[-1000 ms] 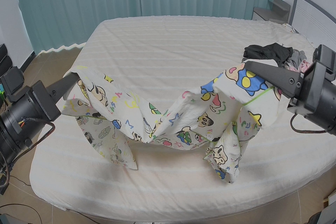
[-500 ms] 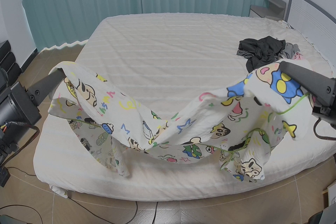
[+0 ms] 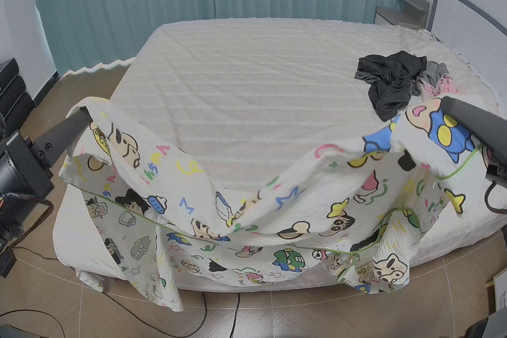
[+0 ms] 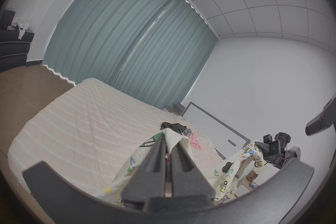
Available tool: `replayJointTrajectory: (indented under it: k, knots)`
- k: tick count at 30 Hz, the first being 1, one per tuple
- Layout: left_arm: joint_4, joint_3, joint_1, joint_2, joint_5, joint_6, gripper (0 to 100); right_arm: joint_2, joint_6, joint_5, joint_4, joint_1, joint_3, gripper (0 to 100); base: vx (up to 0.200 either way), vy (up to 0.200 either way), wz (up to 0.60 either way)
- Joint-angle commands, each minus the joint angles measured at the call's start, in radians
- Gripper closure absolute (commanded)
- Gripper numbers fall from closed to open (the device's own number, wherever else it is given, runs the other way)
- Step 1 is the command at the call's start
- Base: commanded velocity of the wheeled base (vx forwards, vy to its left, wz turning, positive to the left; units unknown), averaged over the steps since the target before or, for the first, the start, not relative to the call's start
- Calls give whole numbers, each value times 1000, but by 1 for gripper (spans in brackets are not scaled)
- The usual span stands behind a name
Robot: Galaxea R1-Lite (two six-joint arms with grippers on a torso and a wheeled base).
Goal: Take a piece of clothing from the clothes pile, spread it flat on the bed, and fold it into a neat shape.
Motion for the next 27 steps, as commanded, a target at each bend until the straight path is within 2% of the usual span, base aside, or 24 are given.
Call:
replayJointTrajectory:
  k: [1,5,7,12,27]
  knots:
    - [0,39,-40,-7,-24,-2,100,-40,1,24,74,1,15,100,0,0,0]
    - [9,33,-53,-39,-79,-6,100,-86,10,75,123,0,6,100,0,0,0]
    - [32,30,-54,-55,-95,-6,100,-103,10,90,149,0,5,100,0,0,0]
    - [124,24,-71,-138,-190,-52,100,-149,55,155,213,1,12,100,0,0,0]
    - [149,-36,-73,-187,-207,-65,100,-156,63,182,222,1,-43,100,0,0,0]
